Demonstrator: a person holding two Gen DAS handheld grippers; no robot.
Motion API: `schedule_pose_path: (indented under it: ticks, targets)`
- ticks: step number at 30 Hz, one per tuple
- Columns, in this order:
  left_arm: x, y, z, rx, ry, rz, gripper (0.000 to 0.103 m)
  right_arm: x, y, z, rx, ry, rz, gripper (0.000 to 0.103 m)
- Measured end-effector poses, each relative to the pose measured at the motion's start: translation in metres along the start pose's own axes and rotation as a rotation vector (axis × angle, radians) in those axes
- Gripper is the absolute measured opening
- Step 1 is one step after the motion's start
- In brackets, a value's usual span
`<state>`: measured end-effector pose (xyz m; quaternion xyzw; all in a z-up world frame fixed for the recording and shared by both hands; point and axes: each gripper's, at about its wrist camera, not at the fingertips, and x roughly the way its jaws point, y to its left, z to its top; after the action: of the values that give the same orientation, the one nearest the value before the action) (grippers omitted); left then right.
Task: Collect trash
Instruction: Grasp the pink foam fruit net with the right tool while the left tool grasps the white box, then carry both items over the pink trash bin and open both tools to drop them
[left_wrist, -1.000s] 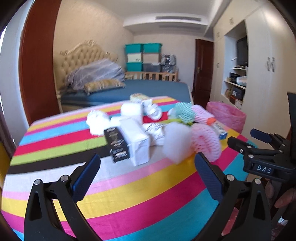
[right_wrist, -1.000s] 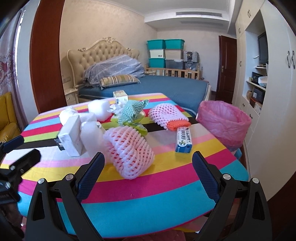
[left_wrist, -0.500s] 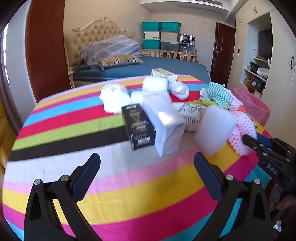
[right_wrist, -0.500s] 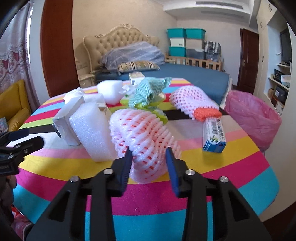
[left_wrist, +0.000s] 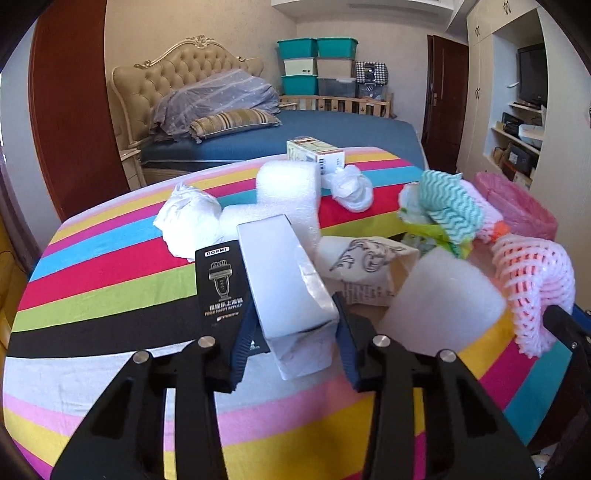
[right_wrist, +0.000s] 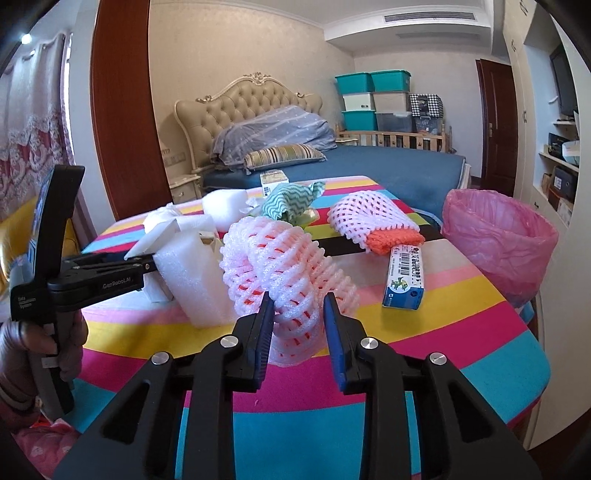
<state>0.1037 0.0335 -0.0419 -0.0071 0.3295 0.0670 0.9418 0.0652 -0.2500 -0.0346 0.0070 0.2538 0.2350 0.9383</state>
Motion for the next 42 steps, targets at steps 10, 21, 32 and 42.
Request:
schedule_pose_path:
  ticks: [10,21,32,42]
  targets:
    - [-0.059,-0.023,-0.005,0.055,-0.180,0.017,0.035,-0.025,-0.014,0.006,0.030,-0.088,0.016,0.028]
    - [-0.043,-0.027,-0.019,0.094,-0.095,0.009,0.035,-0.028,-0.020,-0.002,0.056,-0.083,0.027,0.028]
    - [-0.030,-0.020,-0.026,0.068,-0.057,-0.063,0.033,-0.025,-0.022,-0.004,0.068,-0.075,0.027,0.028]
    - [-0.070,-0.049,0.011,0.140,-0.216,-0.129,0.033,-0.039,-0.044,0.011,0.089,-0.141,-0.032,0.028]
